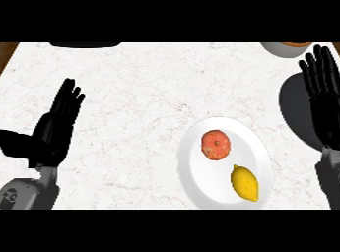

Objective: Pick the squash from the plate and place it in the pan

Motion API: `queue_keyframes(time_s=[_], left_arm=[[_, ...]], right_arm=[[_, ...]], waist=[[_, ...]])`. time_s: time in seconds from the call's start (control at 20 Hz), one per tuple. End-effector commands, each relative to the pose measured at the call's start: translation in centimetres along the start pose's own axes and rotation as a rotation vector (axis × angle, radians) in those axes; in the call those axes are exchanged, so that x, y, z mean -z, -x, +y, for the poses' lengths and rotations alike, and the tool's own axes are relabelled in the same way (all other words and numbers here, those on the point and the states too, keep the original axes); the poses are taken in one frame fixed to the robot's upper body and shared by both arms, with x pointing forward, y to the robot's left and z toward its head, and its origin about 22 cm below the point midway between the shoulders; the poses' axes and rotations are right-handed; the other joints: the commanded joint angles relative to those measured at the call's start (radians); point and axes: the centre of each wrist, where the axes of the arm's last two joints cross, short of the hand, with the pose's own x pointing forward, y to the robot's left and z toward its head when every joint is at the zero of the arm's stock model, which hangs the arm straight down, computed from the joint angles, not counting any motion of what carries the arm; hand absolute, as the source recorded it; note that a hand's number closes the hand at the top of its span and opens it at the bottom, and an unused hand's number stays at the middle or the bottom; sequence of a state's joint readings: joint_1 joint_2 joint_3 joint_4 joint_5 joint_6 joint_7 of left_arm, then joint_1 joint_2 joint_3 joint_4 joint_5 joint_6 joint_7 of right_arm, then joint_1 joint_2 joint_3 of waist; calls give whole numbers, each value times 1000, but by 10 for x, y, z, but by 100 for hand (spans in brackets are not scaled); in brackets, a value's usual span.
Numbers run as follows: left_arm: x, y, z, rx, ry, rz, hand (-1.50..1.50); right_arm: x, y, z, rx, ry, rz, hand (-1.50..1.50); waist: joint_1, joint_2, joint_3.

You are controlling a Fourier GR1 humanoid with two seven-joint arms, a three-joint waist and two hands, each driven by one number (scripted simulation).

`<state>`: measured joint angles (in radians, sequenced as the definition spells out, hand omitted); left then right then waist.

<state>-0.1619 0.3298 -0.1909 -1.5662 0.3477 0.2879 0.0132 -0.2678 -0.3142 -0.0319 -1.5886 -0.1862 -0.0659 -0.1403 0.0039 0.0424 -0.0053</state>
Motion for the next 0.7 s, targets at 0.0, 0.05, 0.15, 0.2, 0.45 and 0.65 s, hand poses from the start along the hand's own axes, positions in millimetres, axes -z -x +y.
queue_keyframes(time_s=[0.0, 0.05, 0.15, 0.2, 0.45, 0.65], left_arm=[[0, 22, 2, -6, 19, 9, 0], [-13, 18, -3, 40, 34, -27, 0], [-19, 24, -36, 44, 93, -74, 0], [-9, 16, -27, 78, 93, -92, 0], [-33, 32, -23, 55, 130, -55, 0], [-31, 34, -37, 51, 147, -51, 0]], right_arm=[[-13, 17, 11, 41, -19, 43, 150], [-3, 10, 11, 33, -1, 11, 150], [-10, 4, 49, 95, -29, -15, 150], [-2, 3, 26, 105, -31, -21, 150], [-110, 34, 17, -143, 273, 196, -150], [-135, 9, 15, -246, 160, 175, -150]], waist=[[-5, -41, 5], [-1, -42, 5], [-3, -43, 5], [-4, -43, 5], [-41, -52, 4], [-17, -45, 5]])
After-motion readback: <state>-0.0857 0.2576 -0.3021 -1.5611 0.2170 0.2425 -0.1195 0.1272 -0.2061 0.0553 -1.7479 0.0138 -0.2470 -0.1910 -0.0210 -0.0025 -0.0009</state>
